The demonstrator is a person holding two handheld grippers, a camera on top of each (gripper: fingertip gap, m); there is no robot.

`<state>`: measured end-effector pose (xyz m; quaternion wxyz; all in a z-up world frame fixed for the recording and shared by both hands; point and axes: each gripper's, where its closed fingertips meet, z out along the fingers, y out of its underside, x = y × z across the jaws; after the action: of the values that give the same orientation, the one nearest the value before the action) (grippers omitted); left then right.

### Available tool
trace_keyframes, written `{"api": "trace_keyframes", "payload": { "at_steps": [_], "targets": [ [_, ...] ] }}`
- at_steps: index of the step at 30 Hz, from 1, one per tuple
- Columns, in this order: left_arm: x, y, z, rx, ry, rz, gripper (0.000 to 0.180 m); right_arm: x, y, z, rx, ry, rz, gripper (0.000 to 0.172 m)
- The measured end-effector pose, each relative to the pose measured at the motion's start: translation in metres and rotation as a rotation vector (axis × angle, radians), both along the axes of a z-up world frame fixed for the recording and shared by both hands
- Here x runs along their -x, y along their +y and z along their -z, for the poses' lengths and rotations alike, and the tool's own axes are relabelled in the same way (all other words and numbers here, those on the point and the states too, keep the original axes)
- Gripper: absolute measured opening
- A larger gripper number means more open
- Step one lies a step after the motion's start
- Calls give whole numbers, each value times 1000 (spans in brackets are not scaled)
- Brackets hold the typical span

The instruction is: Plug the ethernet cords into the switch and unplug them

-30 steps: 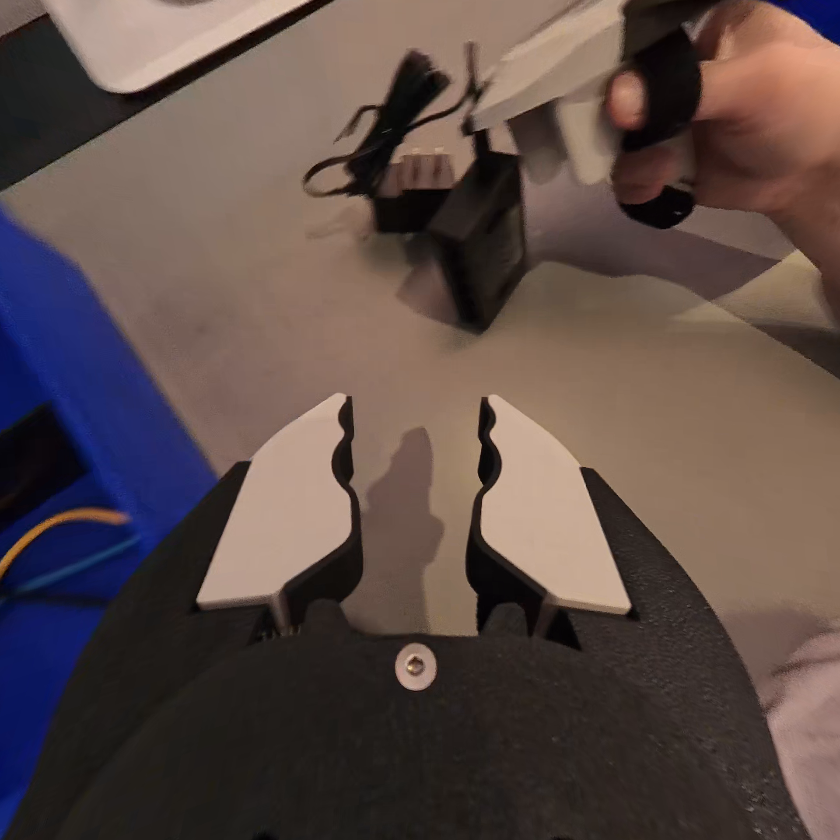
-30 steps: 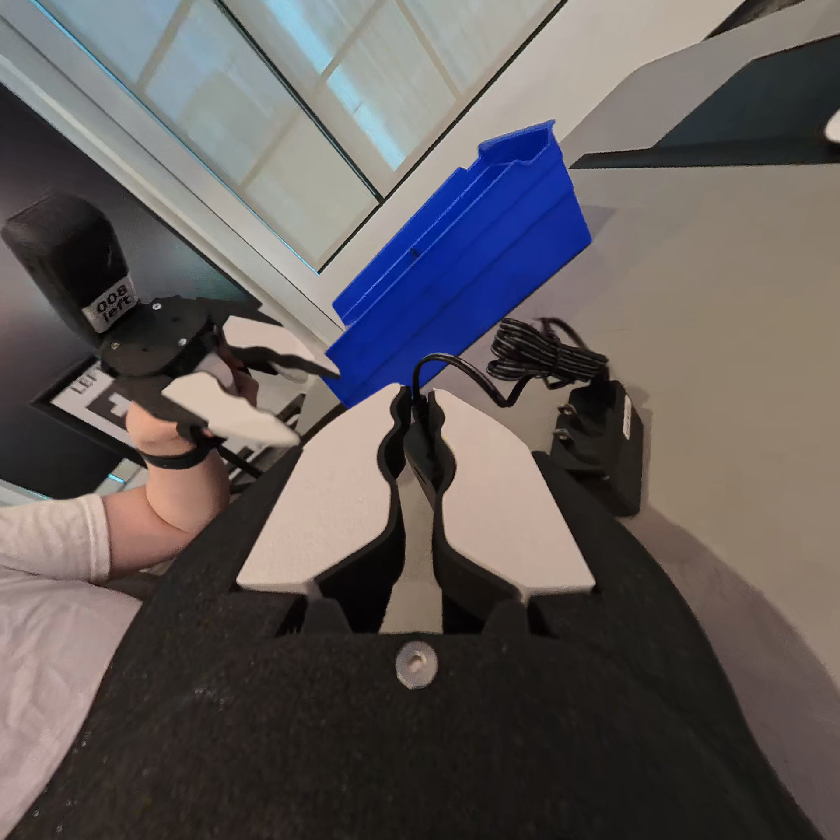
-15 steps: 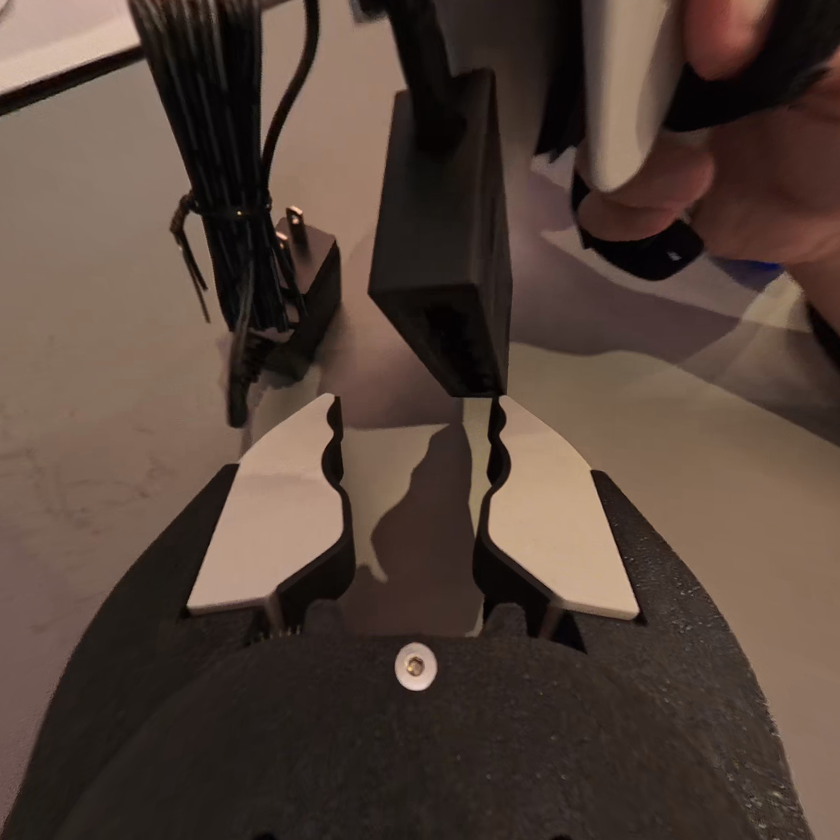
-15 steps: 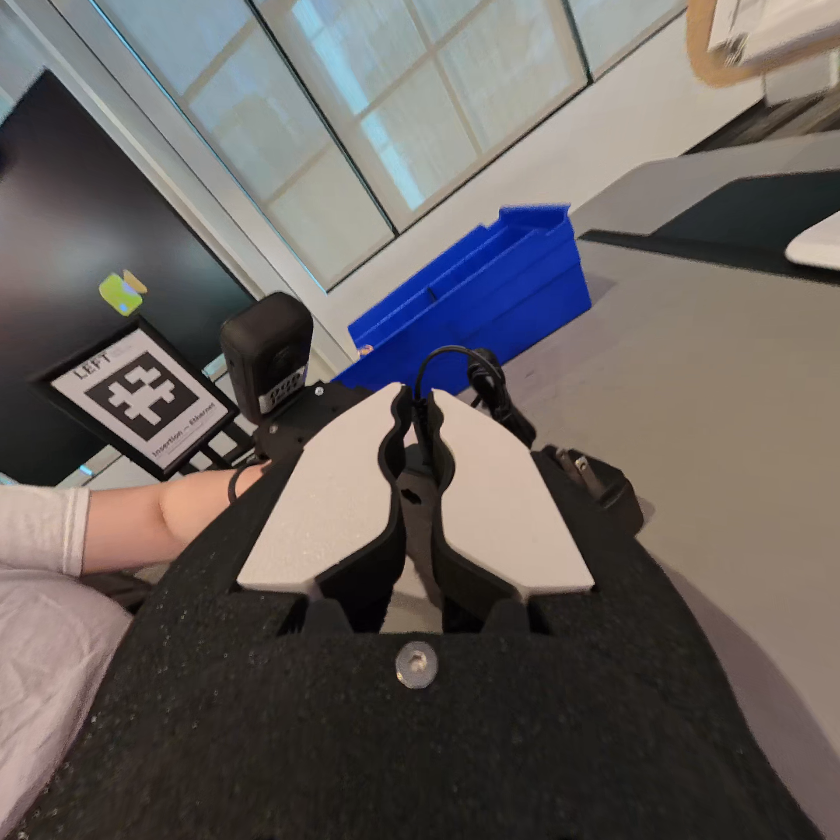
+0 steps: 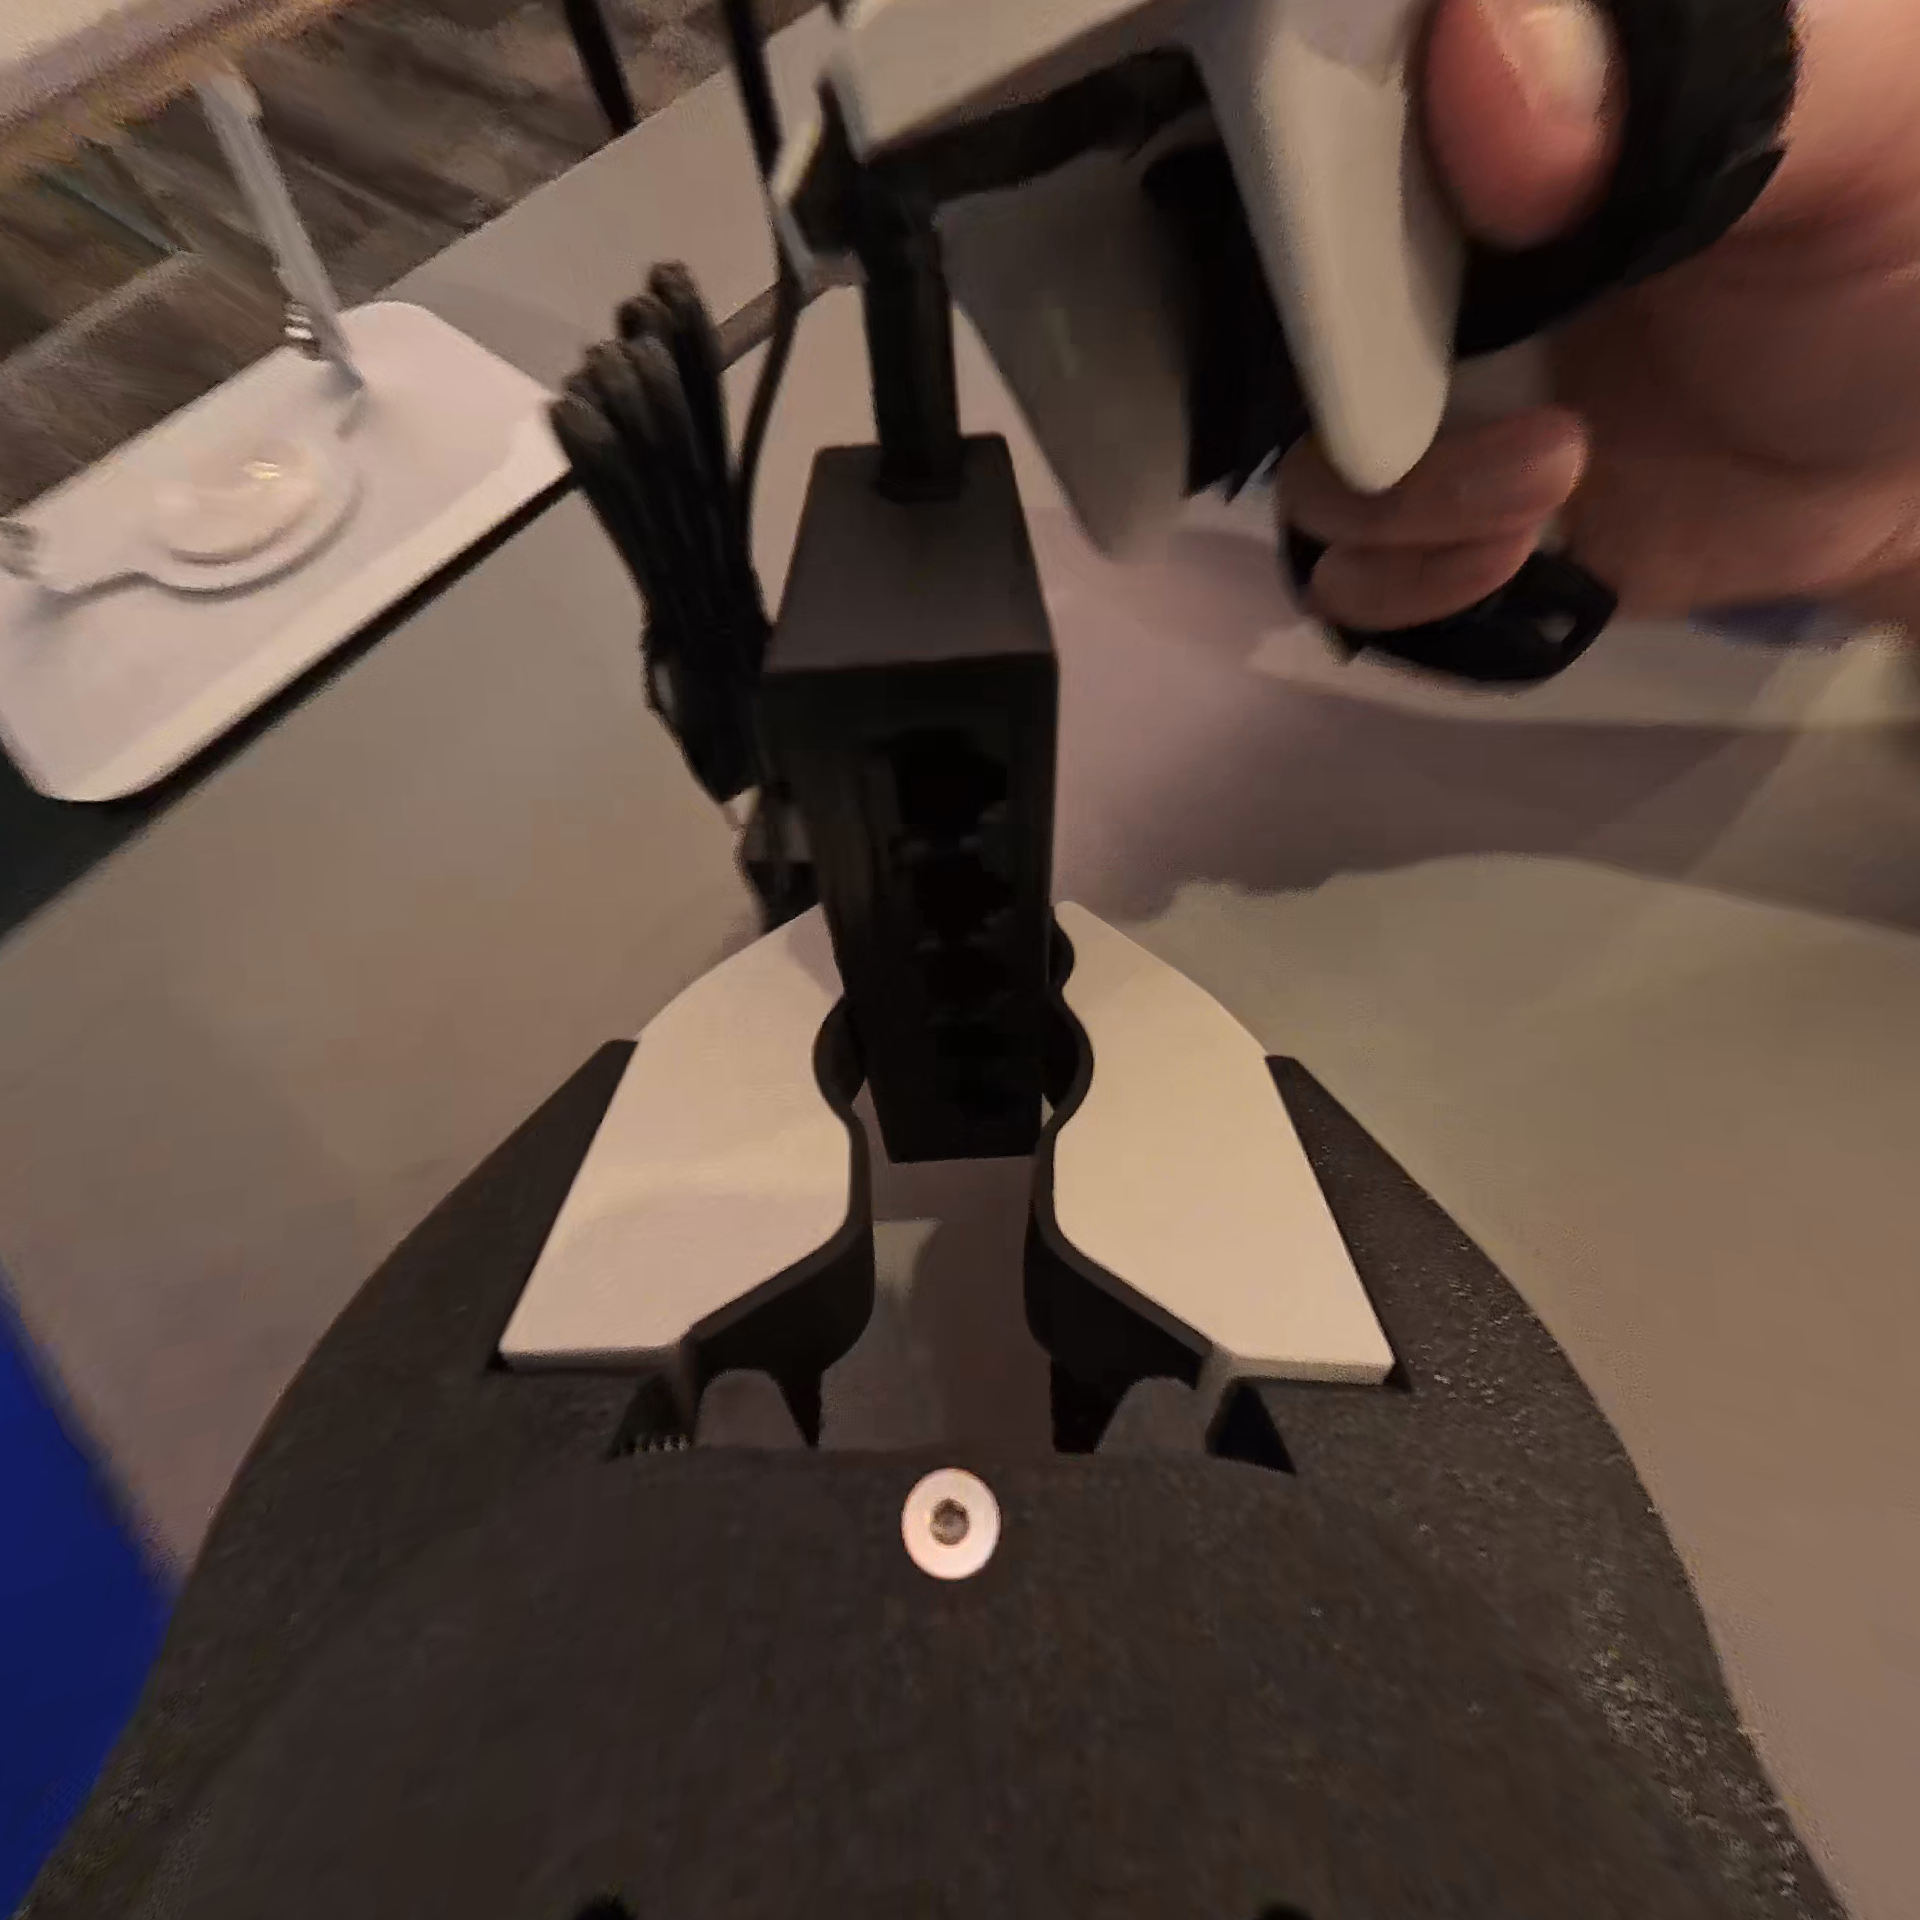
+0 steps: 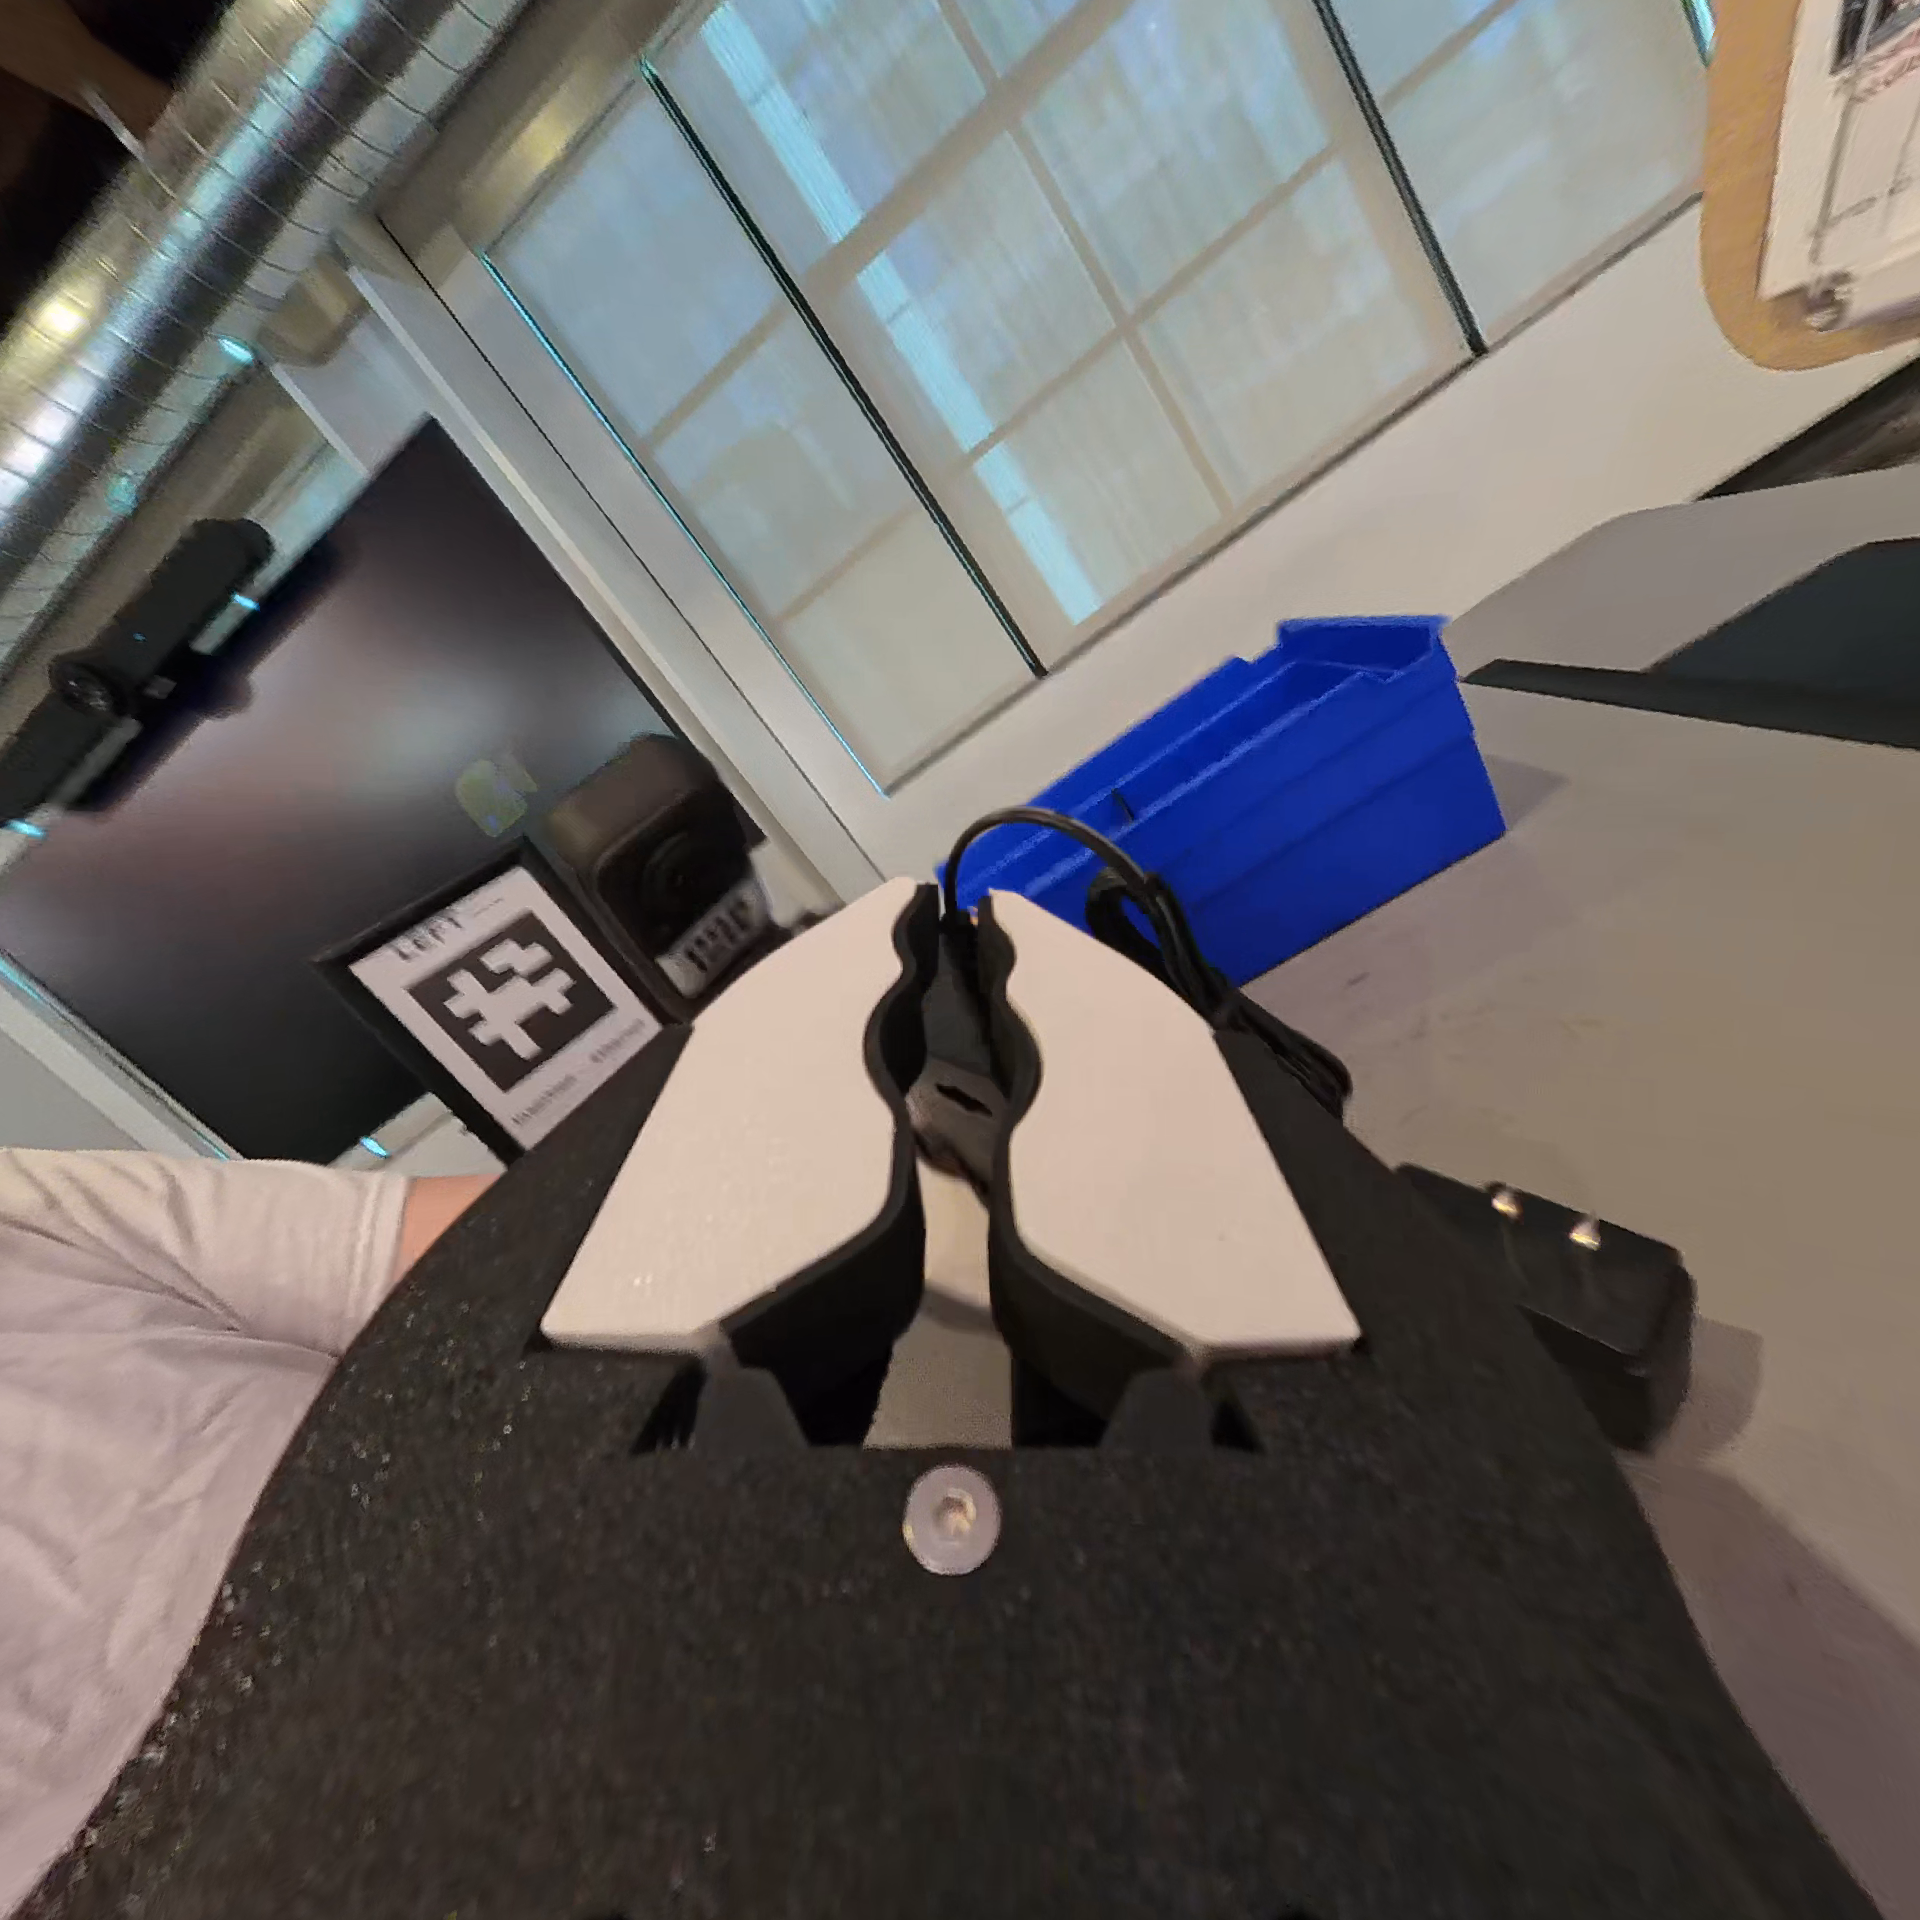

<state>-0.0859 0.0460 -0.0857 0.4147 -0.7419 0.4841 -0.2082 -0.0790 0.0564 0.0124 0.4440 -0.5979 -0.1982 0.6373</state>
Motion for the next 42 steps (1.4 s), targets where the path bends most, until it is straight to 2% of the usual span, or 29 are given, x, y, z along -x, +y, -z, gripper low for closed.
{"api": "trace_keyframes", "payload": {
  "at_steps": [5,10,13,15,17,21,27,33,35,42],
  "targets": [
    [59,20,-17,-185,386,-32,29,1,-4,-1,-55,-202,19,27],
    [93,21,-31,-196,575,42,29,11,-30,0,-167,-450,-74,26],
    [103,20,-39,-239,661,97,29,28,-54,-15,-397,-489,-121,26],
    [103,16,-43,-256,695,132,29,39,-68,-19,-606,-532,-113,33],
    [100,11,-46,-277,727,168,29,43,-65,-19,-775,-616,-8,41],
    [90,-2,-48,-303,779,241,29,47,-59,-6,-940,-769,90,52],
    [75,-13,-48,-357,861,310,29,51,-51,19,-979,-917,81,54],
    [63,-21,-48,-387,895,350,29,52,-48,31,-1020,-990,74,39],
    [60,-24,-48,-384,888,357,29,52,-49,33,-1037,-993,71,29],
    [58,-24,-44,-371,863,359,29,50,-49,37,-998,-987,38,28]
  ]
}}
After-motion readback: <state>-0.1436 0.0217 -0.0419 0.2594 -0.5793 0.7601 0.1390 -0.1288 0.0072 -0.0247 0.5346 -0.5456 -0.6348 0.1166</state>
